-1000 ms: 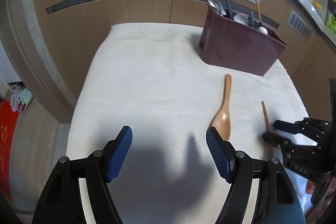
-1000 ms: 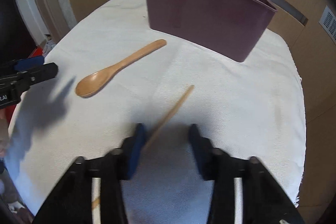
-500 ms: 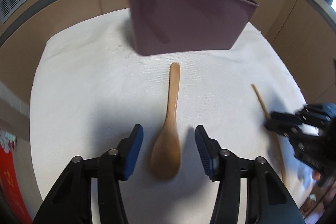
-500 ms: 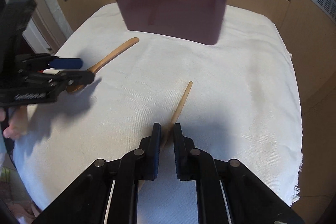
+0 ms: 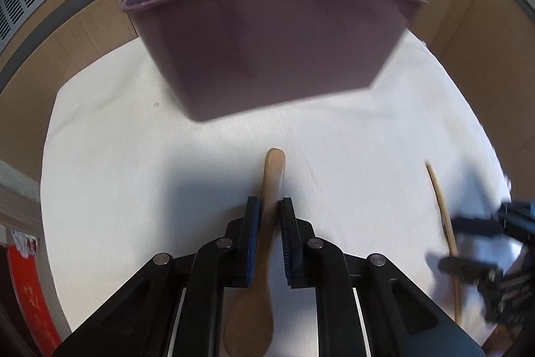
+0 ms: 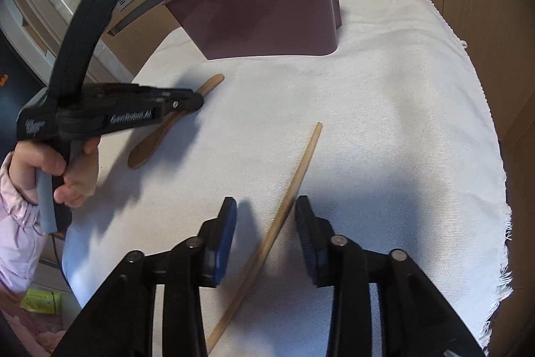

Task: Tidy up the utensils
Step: 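Grasp the wooden spoon with the left tool while the right tool grasps a wooden chopstick, then lift the wooden spoon and chopstick and carry both over the caddy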

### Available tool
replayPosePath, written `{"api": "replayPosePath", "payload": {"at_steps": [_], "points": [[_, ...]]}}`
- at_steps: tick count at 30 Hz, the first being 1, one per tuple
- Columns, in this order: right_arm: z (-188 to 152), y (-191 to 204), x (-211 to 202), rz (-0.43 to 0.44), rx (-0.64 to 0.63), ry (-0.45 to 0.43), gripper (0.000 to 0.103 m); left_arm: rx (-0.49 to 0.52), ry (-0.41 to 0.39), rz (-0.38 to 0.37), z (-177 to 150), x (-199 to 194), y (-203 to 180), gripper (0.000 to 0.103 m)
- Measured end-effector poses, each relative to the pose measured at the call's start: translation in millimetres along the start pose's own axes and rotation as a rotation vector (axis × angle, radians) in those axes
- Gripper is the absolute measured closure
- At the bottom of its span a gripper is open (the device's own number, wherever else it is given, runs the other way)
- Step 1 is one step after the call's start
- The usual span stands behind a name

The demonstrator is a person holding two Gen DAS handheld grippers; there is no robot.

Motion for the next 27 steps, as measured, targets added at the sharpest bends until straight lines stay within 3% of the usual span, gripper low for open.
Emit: {"api": "replayPosePath", "payload": {"at_steps": [9,13,16,20,27], "points": [[1.8,21.9,9.4,-0.156,-0.078,0.03,0.067,0.042,0.07,-0.043,-57.1,-29.0,-3.4,0.09],[7.2,33.1,17.9,-0.248,-0.139,0.041,0.078,0.03,0.082,-0.058,-57.5,-31.0,-0.6,0.09],[10.6,36.3,20.4,-0.256,-0.157,0.048,0.093,0.003,0.089,-0.072,-59.5,-29.4,-0.1,0.089],[7.9,35.9,16.6,-0.244,-0.195,0.054,0.095,0.036,0.112,-0.075,-46.6,-22.9,-5.9,0.089],[6.1,13.7,-3.7,-0.125,-0.097,0.016,0.098,0.075,0.093,-0.046,-28.6,-13.3,-15.2,0.09]]}}
Point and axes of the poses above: each gripper's, at about its wrist camera, not at the fingertips, and x roughly the way its jaws point, y to its left, z to its top, the point moved 1 cm from there along x, roughly the way its jaws point, and after that the axes turned 3 degrees about z, right-handed, at the moved point
